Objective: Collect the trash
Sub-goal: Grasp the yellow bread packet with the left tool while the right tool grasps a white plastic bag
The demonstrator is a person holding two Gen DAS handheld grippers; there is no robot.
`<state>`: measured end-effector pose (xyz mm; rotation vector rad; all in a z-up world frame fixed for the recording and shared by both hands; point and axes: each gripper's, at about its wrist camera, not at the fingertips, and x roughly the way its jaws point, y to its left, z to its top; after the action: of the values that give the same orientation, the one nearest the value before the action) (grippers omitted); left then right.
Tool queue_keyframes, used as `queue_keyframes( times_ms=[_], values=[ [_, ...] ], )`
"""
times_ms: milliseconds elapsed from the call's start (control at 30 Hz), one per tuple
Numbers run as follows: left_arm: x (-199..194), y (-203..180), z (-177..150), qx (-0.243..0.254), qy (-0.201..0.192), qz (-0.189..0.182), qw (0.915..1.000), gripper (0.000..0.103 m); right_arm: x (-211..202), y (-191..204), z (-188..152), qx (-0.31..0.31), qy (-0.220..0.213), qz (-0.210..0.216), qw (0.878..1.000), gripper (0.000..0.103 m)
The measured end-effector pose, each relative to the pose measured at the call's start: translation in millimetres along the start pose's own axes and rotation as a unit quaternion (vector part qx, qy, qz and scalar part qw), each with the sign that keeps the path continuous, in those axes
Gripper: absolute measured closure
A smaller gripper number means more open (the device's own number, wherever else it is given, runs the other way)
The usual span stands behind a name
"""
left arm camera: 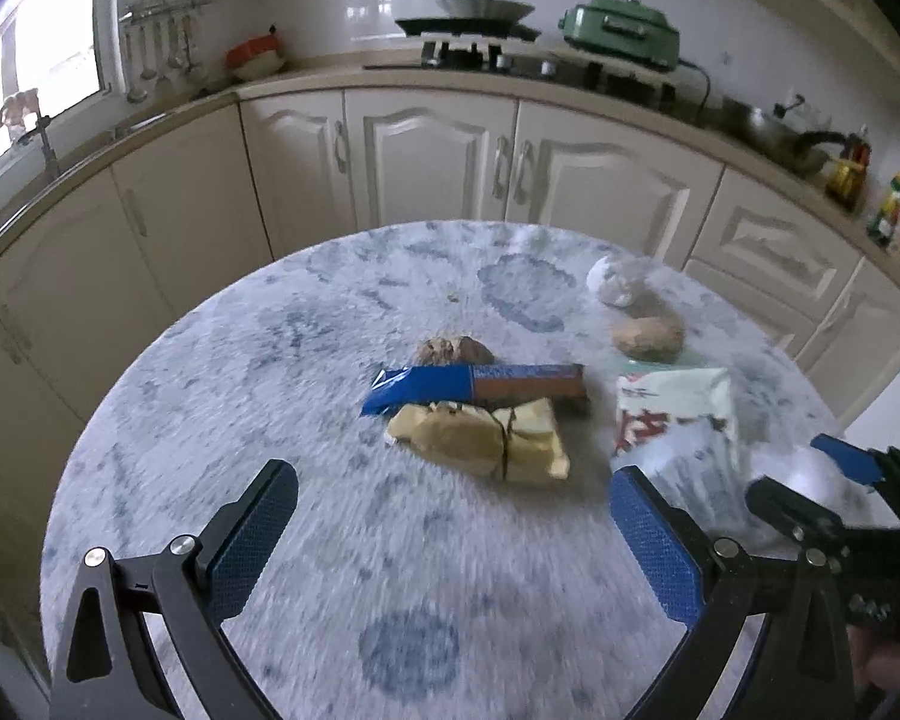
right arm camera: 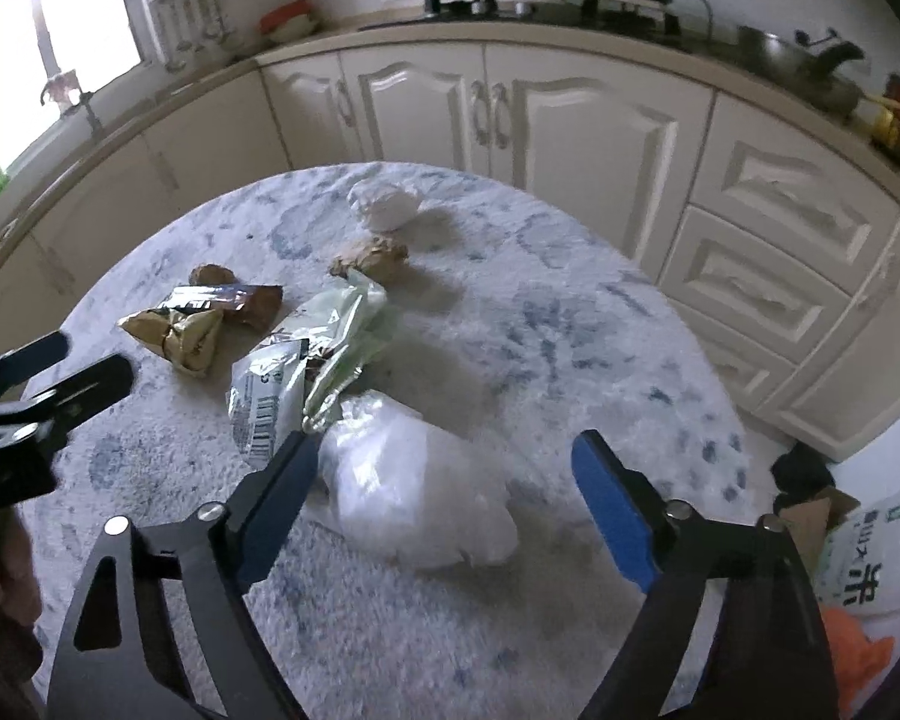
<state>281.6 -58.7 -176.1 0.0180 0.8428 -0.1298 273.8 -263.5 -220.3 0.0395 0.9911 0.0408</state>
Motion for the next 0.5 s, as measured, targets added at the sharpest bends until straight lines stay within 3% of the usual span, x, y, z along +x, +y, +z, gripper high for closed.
queue_keyframes(
  times_ms=[133,200,233,367,500],
  values=[
    [40,-4,7,0.007,0.02,0.014,0.9997,0.001,6,3,0,-0.004,0.003,0.017,1.0,0.032],
    [52,-5,10,0.005,0.025,0.013,0.9996,0.002,6,7,-1,-0.012,0.002,0.023,1.0,0.044],
    [56,-5,11,0.004,0.024,0.011,0.9996,0.005,6,9,-1,-0.015,0.002,0.027,1.0,0.048],
    [64,-6,13,0.004,0.019,-0.01,0.9998,0.039,7,12,-4,-0.017,0.002,0.031,0.999,0.056],
    [64,-1,6,-0.005,0.017,-0.03,0.9994,0.04,0,9,-12,-0.003,-0.002,0.036,0.999,0.058]
  ],
)
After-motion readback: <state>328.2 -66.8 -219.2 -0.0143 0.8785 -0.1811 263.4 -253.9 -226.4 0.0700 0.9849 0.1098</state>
